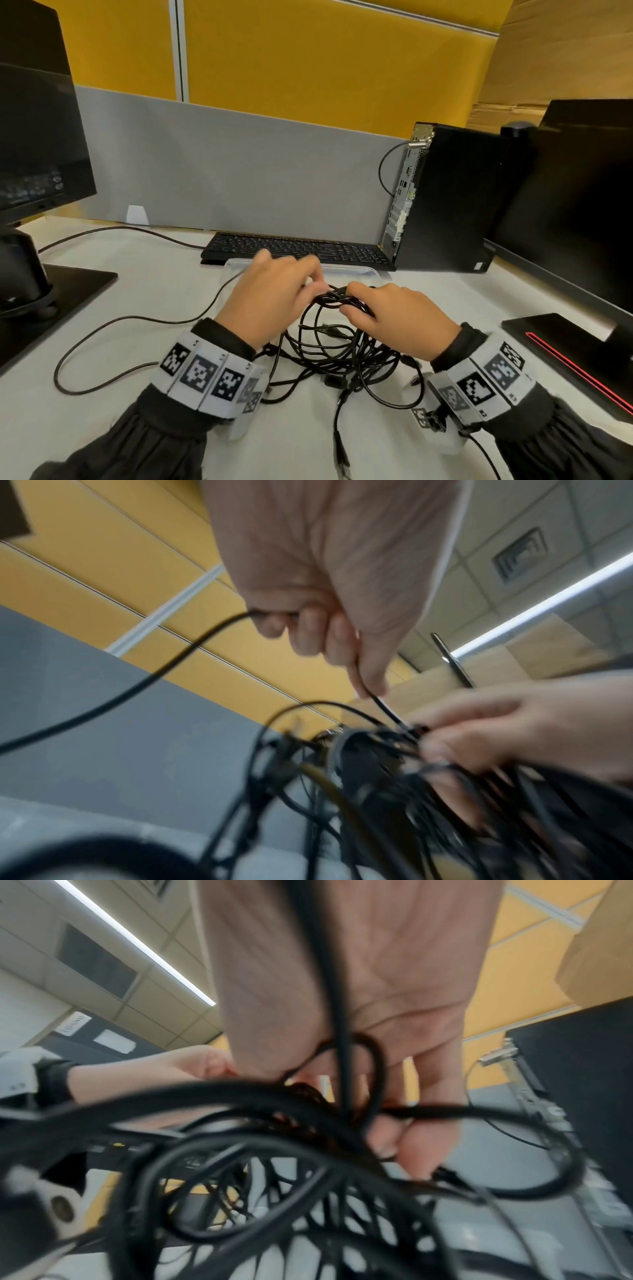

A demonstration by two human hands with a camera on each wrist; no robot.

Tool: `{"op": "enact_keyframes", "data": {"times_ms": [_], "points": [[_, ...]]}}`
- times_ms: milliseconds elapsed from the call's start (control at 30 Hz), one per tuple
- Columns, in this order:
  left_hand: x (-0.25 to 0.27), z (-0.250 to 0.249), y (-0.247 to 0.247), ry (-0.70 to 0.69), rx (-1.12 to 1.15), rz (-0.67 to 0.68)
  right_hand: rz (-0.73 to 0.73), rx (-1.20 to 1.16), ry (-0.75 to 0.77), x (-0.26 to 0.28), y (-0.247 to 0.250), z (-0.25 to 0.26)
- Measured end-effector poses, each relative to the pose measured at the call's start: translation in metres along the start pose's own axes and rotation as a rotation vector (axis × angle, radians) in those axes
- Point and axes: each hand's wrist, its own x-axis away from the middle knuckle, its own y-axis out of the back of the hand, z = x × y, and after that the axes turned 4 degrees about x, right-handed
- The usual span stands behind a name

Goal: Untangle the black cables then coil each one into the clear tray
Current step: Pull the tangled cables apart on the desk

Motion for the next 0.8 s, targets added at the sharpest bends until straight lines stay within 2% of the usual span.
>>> {"op": "enact_keyframes", "data": {"times_ms": [100, 200, 300, 400, 500, 667, 800], "points": [[0.0, 0.02, 0.019, 0.033, -0.059, -0.258, 0.058, -0.137, -0.016, 0.005, -0.005, -0.009], [0.004, 0.042, 0.037, 0.164, -0.09, -0.48, 0.125, -0.239, -0.052, 0.012, -0.011, -0.018], [0.009, 0.053, 0.05, 0.319, -0.062, -0.595, 0.163, -0.288, -0.098, 0.015, -0.012, -0.028], [0.01, 0.056, 0.055, 0.443, -0.043, -0.635, 0.174, -0.344, -0.09, 0.015, -0.01, -0.03], [0.008, 0.053, 0.052, 0.437, -0.167, -0.551, 0.129, -0.238, -0.065, 0.015, -0.005, -0.024], [0.003, 0.019, 0.019, 0.176, -0.115, -0.075, 0.048, -0.068, -0.026, 0.014, -0.002, -0.014], [-0.001, 0.003, 0.001, 0.026, -0.14, 0.125, 0.005, -0.046, -0.006, 0.014, -0.002, -0.008]]}}
